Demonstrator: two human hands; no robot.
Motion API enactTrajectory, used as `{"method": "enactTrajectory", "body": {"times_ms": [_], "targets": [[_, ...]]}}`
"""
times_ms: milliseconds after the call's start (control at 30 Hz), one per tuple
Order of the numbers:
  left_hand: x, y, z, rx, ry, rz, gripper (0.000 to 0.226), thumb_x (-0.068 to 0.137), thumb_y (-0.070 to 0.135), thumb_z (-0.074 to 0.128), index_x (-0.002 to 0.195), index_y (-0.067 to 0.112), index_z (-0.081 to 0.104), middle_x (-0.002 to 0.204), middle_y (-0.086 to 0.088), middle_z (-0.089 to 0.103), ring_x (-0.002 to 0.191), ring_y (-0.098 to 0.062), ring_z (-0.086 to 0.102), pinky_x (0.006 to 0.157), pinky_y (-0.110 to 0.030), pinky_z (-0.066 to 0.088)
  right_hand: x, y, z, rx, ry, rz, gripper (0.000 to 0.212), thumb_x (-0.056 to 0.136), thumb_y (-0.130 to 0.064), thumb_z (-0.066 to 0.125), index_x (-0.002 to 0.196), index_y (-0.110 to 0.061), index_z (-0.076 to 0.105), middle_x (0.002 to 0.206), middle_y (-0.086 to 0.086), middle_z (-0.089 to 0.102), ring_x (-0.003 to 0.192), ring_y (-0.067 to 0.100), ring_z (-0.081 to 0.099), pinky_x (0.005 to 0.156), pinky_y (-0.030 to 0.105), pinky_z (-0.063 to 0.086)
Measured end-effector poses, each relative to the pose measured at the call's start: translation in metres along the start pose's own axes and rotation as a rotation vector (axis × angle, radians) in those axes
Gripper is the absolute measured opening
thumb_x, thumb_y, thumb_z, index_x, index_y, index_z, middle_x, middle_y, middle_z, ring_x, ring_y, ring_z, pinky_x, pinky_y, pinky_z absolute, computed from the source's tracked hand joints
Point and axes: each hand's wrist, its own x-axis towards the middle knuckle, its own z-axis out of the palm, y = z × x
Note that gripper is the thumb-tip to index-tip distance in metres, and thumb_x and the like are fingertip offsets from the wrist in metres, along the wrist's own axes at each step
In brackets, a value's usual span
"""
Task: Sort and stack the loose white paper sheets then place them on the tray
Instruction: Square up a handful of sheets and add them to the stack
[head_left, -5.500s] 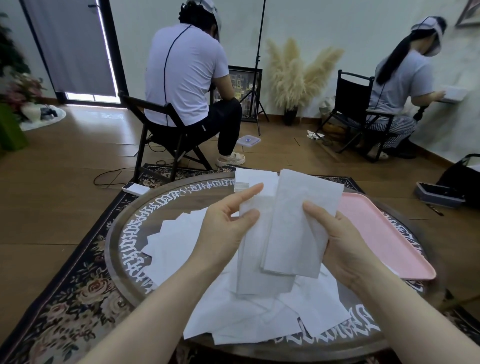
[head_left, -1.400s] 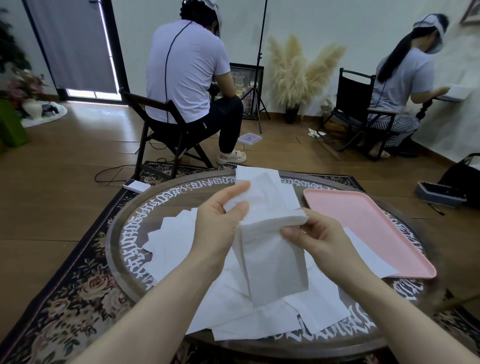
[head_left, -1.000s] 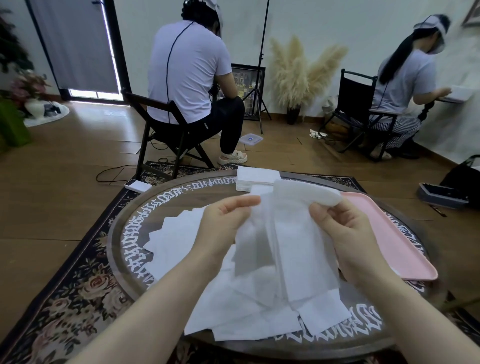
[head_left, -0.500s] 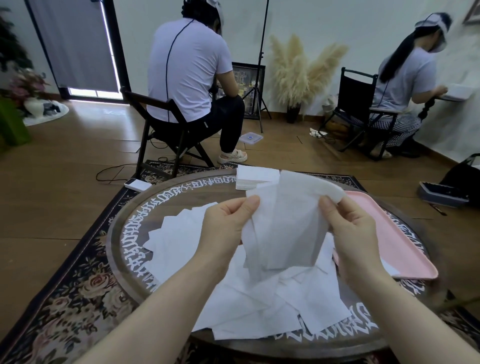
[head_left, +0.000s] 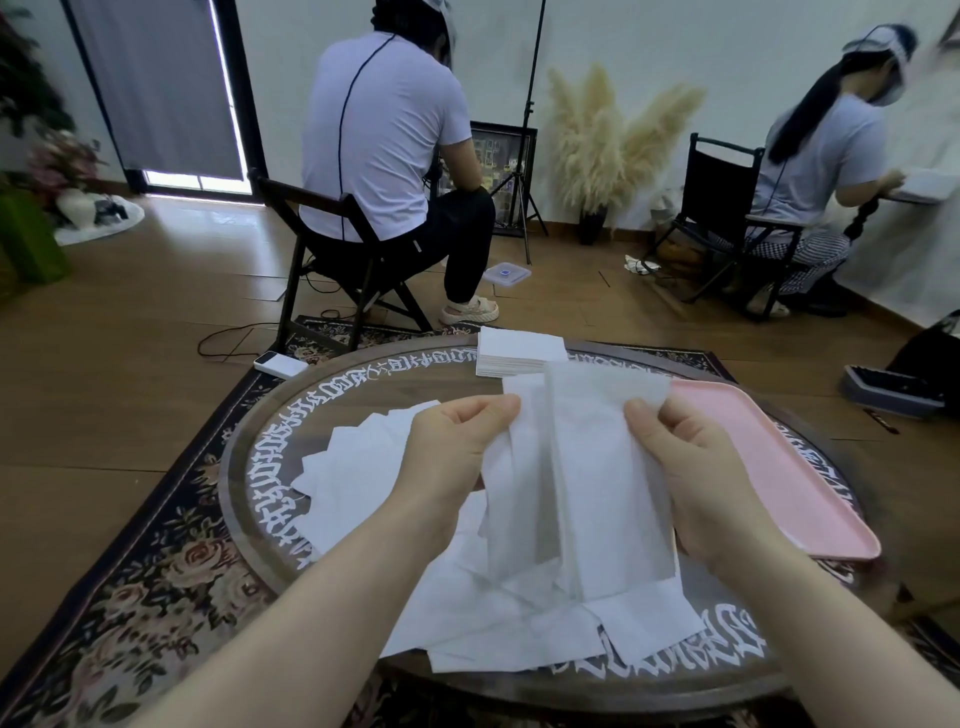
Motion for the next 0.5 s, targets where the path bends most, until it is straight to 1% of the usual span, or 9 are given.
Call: {"method": "enactTrajectory", "body": {"times_ms": [133, 233, 333, 400, 500], "targets": [[0.0006, -0.0015, 0.0024, 0.032, -0.019, -0.001, 0.013, 0.091, 0.019, 0.065, 0.095, 0.013, 0.076, 0.076, -0.001, 0.073, 0.058, -0.01, 0.062, 0.05, -0.019, 0.047, -0.0014, 0.0048, 0.0024, -0.113, -0.014, 0.003, 0.017, 0.1, -0.015, 0.054, 0.102, -0.01, 0.07, 0.096, 0.006, 0.077, 0.08, 0.015, 0.07, 0.062, 0.021, 0.054], [0.0011, -0.0016, 0.0017, 0.038, -0.017, -0.002, 0.014, 0.09, 0.018, 0.065, 0.097, 0.012, 0.076, 0.079, -0.001, 0.074, 0.061, -0.011, 0.063, 0.052, -0.02, 0.048, -0.0014, 0.0036, 0.003, -0.101, 0.003, 0.016, 0.017, 0.1, -0.014, 0.054, 0.103, -0.011, 0.07, 0.095, 0.005, 0.077, 0.077, 0.013, 0.07, 0.059, 0.018, 0.053], [0.0012, -0.0009, 0.0006, 0.032, 0.005, 0.0, 0.013, 0.089, 0.019, 0.068, 0.096, 0.012, 0.076, 0.078, 0.0, 0.074, 0.06, -0.01, 0.063, 0.05, -0.018, 0.047, -0.0019, 0.0017, 0.0017, -0.075, 0.032, 0.019, 0.016, 0.099, -0.015, 0.055, 0.1, -0.012, 0.071, 0.089, 0.002, 0.076, 0.072, 0.012, 0.069, 0.053, 0.017, 0.05], [0.0011, -0.0004, -0.0003, 0.024, 0.029, 0.009, 0.01, 0.087, 0.021, 0.071, 0.091, 0.014, 0.076, 0.076, 0.001, 0.074, 0.058, -0.009, 0.063, 0.049, -0.017, 0.046, -0.0015, 0.0015, 0.0004, -0.086, 0.042, 0.015, 0.016, 0.098, -0.017, 0.057, 0.101, -0.009, 0.07, 0.09, 0.004, 0.074, 0.073, 0.015, 0.067, 0.054, 0.018, 0.05], [0.0007, 0.0004, 0.0001, 0.003, 0.055, 0.029, 0.005, 0.083, 0.021, 0.075, 0.084, 0.017, 0.076, 0.074, 0.001, 0.074, 0.056, -0.009, 0.063, 0.047, -0.016, 0.045, -0.0017, 0.0021, 0.0, -0.128, 0.009, 0.014, 0.019, 0.097, -0.019, 0.058, 0.102, -0.005, 0.069, 0.092, 0.007, 0.072, 0.077, 0.015, 0.065, 0.064, 0.023, 0.05]]}}
